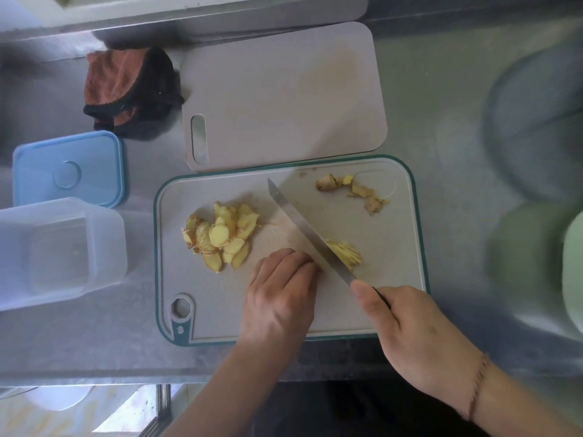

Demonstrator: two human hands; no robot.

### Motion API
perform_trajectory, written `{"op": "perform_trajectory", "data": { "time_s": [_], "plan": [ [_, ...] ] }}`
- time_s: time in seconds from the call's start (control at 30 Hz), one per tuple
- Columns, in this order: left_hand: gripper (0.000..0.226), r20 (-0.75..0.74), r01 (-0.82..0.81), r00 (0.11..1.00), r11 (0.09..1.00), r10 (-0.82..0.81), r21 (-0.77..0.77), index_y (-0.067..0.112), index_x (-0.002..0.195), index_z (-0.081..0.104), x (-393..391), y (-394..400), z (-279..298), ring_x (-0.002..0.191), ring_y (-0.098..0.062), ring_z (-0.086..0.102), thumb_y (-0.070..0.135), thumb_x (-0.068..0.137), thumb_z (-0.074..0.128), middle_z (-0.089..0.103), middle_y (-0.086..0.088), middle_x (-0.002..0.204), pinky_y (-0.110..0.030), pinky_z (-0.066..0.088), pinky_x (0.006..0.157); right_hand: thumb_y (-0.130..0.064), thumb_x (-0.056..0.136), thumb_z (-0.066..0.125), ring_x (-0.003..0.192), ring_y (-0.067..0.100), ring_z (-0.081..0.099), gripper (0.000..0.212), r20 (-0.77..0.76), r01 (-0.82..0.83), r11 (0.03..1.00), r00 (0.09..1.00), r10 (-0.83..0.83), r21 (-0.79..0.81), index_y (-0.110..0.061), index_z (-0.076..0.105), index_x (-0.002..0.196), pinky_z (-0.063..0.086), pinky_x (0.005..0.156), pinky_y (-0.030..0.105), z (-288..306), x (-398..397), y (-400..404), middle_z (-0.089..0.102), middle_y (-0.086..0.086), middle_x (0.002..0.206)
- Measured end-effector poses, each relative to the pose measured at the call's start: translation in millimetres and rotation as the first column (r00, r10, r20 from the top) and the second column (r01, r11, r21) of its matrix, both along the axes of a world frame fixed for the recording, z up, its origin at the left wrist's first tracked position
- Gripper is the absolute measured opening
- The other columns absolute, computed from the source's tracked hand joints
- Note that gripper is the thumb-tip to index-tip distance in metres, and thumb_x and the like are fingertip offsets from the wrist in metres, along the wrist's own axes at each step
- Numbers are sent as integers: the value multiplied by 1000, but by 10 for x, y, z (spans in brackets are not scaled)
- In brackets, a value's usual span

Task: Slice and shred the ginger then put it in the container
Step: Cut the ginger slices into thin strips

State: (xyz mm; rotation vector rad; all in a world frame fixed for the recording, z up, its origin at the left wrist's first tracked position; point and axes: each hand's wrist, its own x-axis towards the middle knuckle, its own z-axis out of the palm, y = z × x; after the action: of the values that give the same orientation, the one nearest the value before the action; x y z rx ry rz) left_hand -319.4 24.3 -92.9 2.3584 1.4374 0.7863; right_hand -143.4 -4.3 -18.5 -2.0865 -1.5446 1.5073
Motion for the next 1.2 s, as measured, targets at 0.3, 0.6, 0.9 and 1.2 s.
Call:
{"op": "perform_trajectory", "data": {
  "time_s": [0.3,0.6,0.9,1.2],
  "plan": [
    [5,23,-2,1000,1000,2,-13,0,85,78,-16,-13,12,91,-26,68,-3,83,75,75,-10,91,-37,57,84,-67,81,25,42,11,34,61,-44,-19,1000,999,18,-15,-14,35,53,29,45,22,142,-54,-48,33,0,44],
    [4,43,20,999,1000,-19,-20,-2,86,78,-23,6,3,88,-30,72,-4,85,75,75,-11,91,-41,58,79,-67,82,25,42,11,38,59,-34,-36,999,999,35,-39,-18,33,50,32,45,23,142,-28,-78,37,-1,42],
    [5,39,17,999,1000,-17,-12,-1,86,78,-22,2,-2,90,-28,71,-3,86,74,75,-10,93,-38,57,80,-69,79,23,42,11,39,63,-37,-32,998,999,30,-56,-14,38,53,33,44,23,112,-36,-99,35,1,44],
    [9,56,17,998,1000,-17,5,2,85,79,-14,9,-32,93,-27,71,-2,87,71,76,-8,94,-36,57,82,-71,77,17,41,10,38,63,17,-50,997,999,51,-63,-17,37,54,34,46,23,28,-55,-108,32,0,43]
  ]
}}
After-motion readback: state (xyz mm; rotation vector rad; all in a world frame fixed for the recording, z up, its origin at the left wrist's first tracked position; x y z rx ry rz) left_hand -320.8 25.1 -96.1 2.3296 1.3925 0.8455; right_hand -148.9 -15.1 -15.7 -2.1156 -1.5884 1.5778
